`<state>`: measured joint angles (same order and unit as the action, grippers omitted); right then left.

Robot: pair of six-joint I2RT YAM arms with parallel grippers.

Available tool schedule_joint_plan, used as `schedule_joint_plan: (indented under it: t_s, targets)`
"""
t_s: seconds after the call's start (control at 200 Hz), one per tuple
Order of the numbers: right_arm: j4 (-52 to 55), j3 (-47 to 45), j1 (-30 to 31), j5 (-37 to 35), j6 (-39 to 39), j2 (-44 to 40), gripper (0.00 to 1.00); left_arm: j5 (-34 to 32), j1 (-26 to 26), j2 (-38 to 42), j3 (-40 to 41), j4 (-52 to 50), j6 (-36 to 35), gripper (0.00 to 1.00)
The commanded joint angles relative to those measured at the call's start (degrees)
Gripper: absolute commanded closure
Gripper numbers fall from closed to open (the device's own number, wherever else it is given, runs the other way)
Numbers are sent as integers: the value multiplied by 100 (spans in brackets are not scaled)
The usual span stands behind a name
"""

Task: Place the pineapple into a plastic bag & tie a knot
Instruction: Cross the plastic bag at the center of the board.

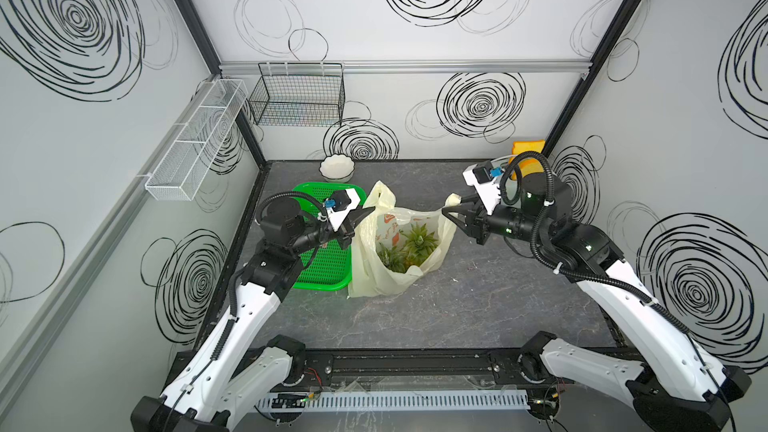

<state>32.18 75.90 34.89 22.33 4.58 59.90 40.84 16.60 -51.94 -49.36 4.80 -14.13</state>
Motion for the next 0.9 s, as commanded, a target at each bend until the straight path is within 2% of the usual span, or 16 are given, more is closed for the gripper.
schedule_joint_plan:
  t_s: [0.0,0.045,0.095,0.22,0.345,0.455,0.51,0.655,0.77,0.895]
  targets:
    - [1187,390,-30,-505,-772,-144,43,-198,147,132,214,981,489,100]
    - [1547,460,-27,-647,-1010,-224,28,-235,165,170,315,1025,531,100]
    - [1924,538,-20,-824,-1267,-329,21,-266,156,200,386,995,512,100]
    - [2589,632,-22,-1375,-1701,-573,12,-397,138,187,401,829,370,100]
    - [3075,436,-27,-1726,-1685,-552,5,-714,141,164,357,791,239,100]
    - [2582,203,-25,-1387,-1582,-419,0,-753,139,237,392,851,190,100]
    - [2096,191,-33,-1220,-1596,-368,1,-761,126,246,392,762,139,100]
    - [1292,396,-127,-1078,-1991,1,1,-684,117,275,426,642,147,100]
    - [866,471,-438,-455,-2268,152,1,-803,124,332,470,744,283,100]
    - [514,293,-463,131,-2540,141,1,-830,126,326,464,633,179,100]
